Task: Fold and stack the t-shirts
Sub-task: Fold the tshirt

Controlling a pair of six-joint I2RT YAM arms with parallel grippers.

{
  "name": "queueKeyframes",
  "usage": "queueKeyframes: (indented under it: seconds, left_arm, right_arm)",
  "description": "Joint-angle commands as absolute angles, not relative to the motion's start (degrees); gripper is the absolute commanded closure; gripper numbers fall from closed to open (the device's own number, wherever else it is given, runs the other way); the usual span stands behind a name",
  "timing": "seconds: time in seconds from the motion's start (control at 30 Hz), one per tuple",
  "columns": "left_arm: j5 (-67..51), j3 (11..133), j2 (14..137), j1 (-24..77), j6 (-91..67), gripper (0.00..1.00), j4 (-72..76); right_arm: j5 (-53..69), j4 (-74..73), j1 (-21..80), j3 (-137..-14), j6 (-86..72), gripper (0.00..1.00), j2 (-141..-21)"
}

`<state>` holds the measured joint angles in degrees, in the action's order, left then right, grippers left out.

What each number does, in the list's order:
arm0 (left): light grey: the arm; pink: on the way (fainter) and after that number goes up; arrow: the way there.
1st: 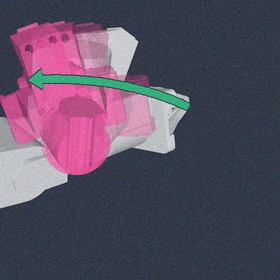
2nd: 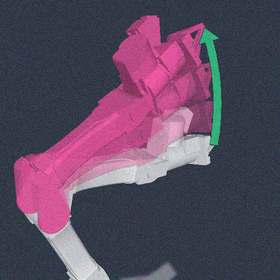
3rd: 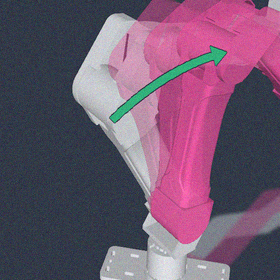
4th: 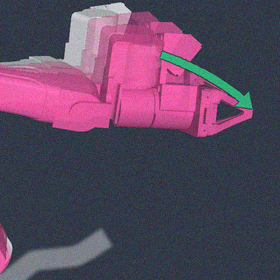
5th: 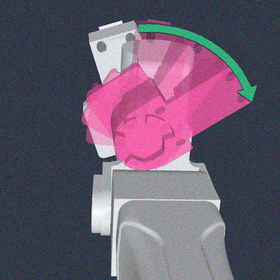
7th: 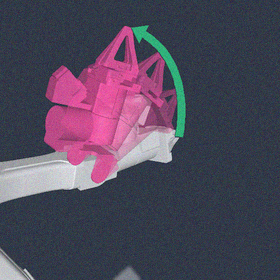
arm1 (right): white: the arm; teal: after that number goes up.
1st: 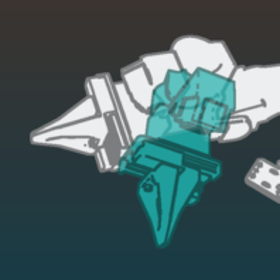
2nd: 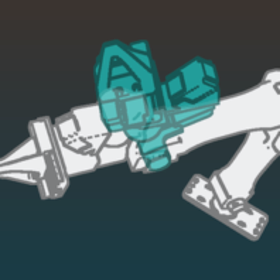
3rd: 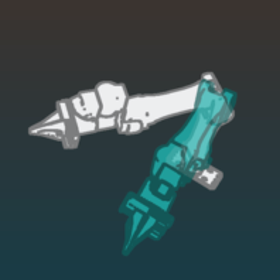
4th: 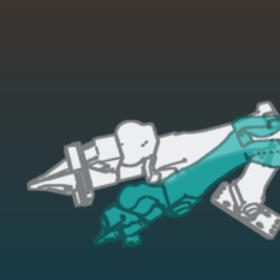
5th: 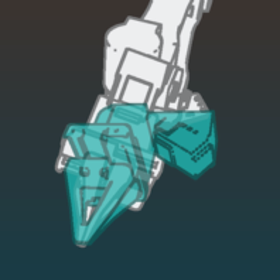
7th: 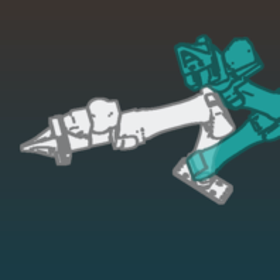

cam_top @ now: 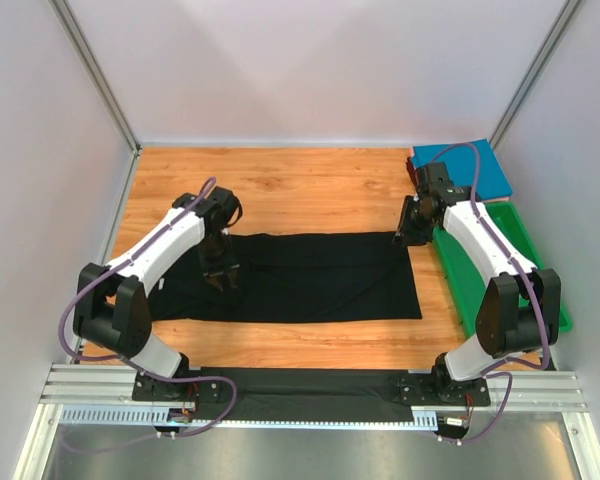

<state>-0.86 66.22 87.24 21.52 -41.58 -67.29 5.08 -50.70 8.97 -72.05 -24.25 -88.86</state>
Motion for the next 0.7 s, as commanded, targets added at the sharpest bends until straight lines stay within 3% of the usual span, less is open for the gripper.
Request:
queueKeyframes:
  seconds: [0.0, 0.33, 0.5, 0.67]
  left_arm:
    - [6.5, 74.5, 89.7, 20.1, -39.8, 0.61, -70.3]
    - [15.2, 71.8, 93.1, 3.0, -34.8, 0.62, -69.4]
    - [5.6, 64.9, 86.0, -6.8, -30.1, 0.58, -59.8]
    - [3.5, 62.9, 84.7, -9.0, -28.3, 0.53, -57.0]
  right_arm:
    - [6.5, -49.6, 10.6, -72.5, -25.3, 0.69, -88.9]
    - [8.7, -47.9, 17.1, -76.3, -28.0, 0.67, -93.2]
    - [9.1, -47.2, 17.8, -75.5, -28.3, 0.68, -93.2]
    - [10.5, -46.1, 17.9, -73.4, -28.6, 0.67, -93.0]
